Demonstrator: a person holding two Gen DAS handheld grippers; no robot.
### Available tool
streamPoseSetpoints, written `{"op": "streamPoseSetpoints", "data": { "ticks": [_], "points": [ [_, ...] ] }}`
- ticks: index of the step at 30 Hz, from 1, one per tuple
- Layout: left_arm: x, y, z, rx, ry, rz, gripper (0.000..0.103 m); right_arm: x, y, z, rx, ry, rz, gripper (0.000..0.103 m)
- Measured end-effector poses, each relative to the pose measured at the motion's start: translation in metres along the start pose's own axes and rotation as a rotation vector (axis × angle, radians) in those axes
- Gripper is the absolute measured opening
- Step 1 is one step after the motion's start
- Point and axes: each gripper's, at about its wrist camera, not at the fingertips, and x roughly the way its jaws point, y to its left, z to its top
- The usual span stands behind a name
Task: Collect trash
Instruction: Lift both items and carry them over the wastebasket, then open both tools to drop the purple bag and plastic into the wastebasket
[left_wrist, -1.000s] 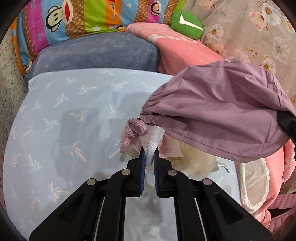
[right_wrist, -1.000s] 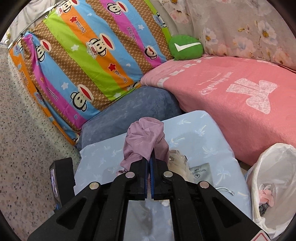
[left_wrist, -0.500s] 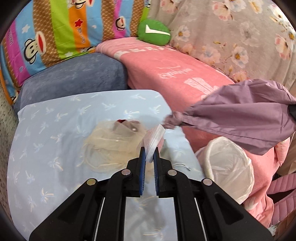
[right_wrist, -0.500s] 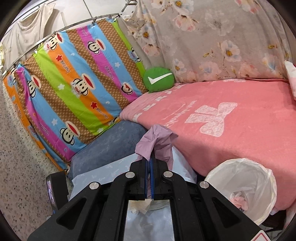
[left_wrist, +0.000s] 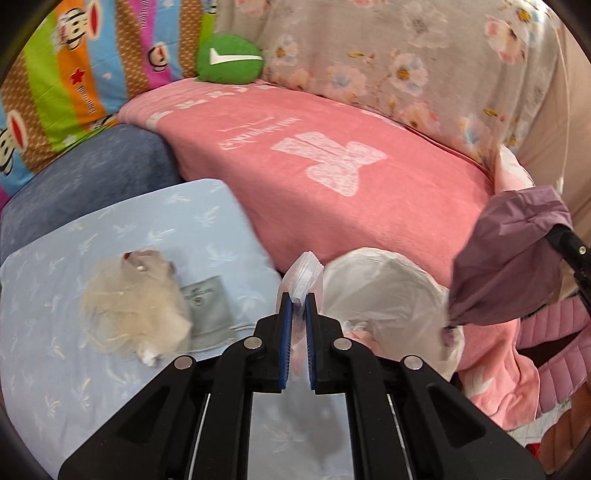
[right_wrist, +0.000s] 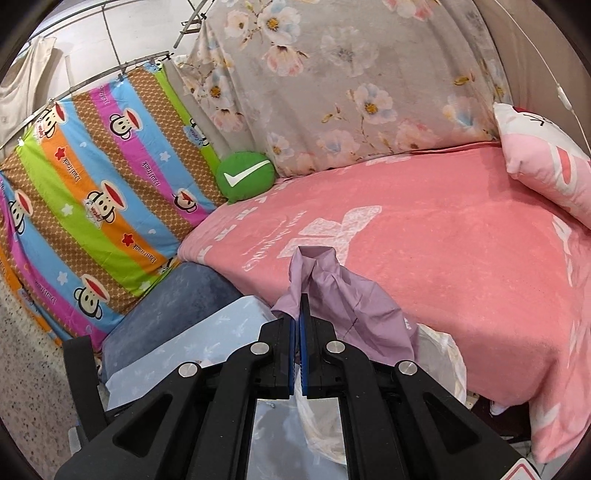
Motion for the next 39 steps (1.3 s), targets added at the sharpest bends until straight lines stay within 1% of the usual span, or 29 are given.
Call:
{"op": "streamPoseSetpoints", "data": {
  "ticks": [5,10,15,19,21,22,23,24,25,26,28,29,30,31,32,33,39],
  "points": [
    [0.012,-0.027,0.004,0.037,0.029,-0.054,0.008,0.002,-0.017,-0.004,0.025,0.01,-0.016,0.002],
    [0.022,-0.047,0.003,0.069,0.063,-0.092,0.008,0.008,-0.022,-0.007,0.028,0.03,-0.017,0.002],
    [0.031,-0.064,0.003,0.102,0.086,-0.103,0.008,0.016,-0.027,-0.013,0.036,0.053,-0.016,0.002],
    [0.036,-0.071,0.004,0.098,0.105,-0.119,0.009,0.02,-0.029,-0.016,0.035,0.067,-0.023,0.002],
    [0.039,-0.072,0.004,0.097,0.118,-0.113,0.014,0.021,-0.03,-0.017,0.039,0.07,-0.032,0.009],
    [0.041,-0.072,0.004,0.095,0.12,-0.106,0.026,0.022,-0.031,-0.018,0.038,0.073,-0.037,0.009],
    [0.041,-0.07,0.004,0.089,0.118,-0.1,0.041,0.023,-0.031,-0.019,0.036,0.079,-0.037,0.009],
    [0.04,-0.068,0.003,0.077,0.112,-0.092,0.049,0.024,-0.032,-0.02,0.035,0.086,-0.039,0.009],
    [0.039,-0.066,0.003,0.068,0.106,-0.086,0.06,0.025,-0.032,-0.021,0.035,0.092,-0.042,0.01],
    [0.039,-0.064,0.003,0.062,0.102,-0.083,0.062,0.025,-0.033,-0.022,0.037,0.097,-0.043,0.011],
    [0.04,-0.062,0.002,0.062,0.109,-0.076,0.062,0.027,-0.035,-0.024,0.047,0.104,-0.044,0.014],
    [0.04,-0.061,0.002,0.062,0.109,-0.07,0.062,0.027,-0.035,-0.025,0.05,0.105,-0.043,0.018],
    [0.04,-0.06,0.001,0.061,0.108,-0.065,0.062,0.027,-0.034,-0.026,0.05,0.104,-0.045,0.025],
    [0.039,-0.059,0.001,0.059,0.106,-0.061,0.062,0.027,-0.033,-0.026,0.048,0.1,-0.047,0.03],
    [0.039,-0.058,0.001,0.057,0.105,-0.06,0.062,0.027,-0.033,-0.027,0.045,0.097,-0.05,0.038],
    [0.039,-0.056,0.001,0.054,0.106,-0.057,0.062,0.027,-0.032,-0.027,0.043,0.094,-0.051,0.041],
    [0.036,-0.044,-0.001,0.031,0.099,-0.041,0.062,0.03,-0.028,-0.029,0.035,0.106,-0.044,0.041]
  ]
}}
